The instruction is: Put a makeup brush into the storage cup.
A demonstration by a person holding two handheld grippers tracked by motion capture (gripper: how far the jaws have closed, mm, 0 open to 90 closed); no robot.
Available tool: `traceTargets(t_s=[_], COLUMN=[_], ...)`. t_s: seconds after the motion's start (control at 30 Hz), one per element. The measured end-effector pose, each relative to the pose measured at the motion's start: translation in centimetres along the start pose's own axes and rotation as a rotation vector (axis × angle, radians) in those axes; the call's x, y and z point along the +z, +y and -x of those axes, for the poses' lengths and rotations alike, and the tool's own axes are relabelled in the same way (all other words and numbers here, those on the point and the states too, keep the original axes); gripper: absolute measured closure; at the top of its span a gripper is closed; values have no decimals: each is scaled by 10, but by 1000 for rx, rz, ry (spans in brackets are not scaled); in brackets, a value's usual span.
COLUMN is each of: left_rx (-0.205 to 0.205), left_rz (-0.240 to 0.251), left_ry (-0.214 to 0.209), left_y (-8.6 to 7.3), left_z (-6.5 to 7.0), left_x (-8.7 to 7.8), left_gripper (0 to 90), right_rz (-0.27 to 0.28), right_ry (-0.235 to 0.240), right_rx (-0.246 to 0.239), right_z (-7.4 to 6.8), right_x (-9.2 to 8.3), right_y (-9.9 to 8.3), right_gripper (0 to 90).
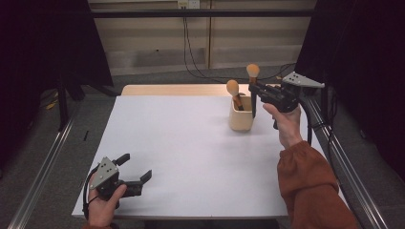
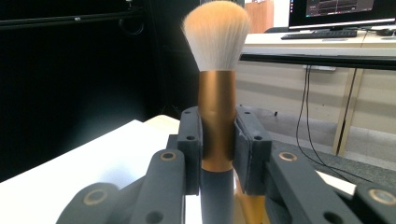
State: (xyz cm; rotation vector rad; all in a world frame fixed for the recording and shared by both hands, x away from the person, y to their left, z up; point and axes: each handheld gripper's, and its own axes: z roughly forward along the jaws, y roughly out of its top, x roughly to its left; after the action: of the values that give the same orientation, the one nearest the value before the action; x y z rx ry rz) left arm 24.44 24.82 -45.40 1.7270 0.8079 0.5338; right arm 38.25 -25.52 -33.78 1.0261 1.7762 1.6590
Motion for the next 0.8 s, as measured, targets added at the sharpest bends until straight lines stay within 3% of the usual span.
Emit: traceTargets(t_s=[0.5, 0.8], left_rx=[1, -5], left_rz=[-1, 5], left_ry=[-5, -7], left_y=[0, 1], left_z=[-1, -1], left_x=[1, 1], left_gripper=[22, 22], right_rz=[15, 15], right_ry=[-53, -77], right_rx=[-10, -13], right_z=[14, 23], right_x=[22, 36], right_y=[9, 4], right_gripper=[743, 744])
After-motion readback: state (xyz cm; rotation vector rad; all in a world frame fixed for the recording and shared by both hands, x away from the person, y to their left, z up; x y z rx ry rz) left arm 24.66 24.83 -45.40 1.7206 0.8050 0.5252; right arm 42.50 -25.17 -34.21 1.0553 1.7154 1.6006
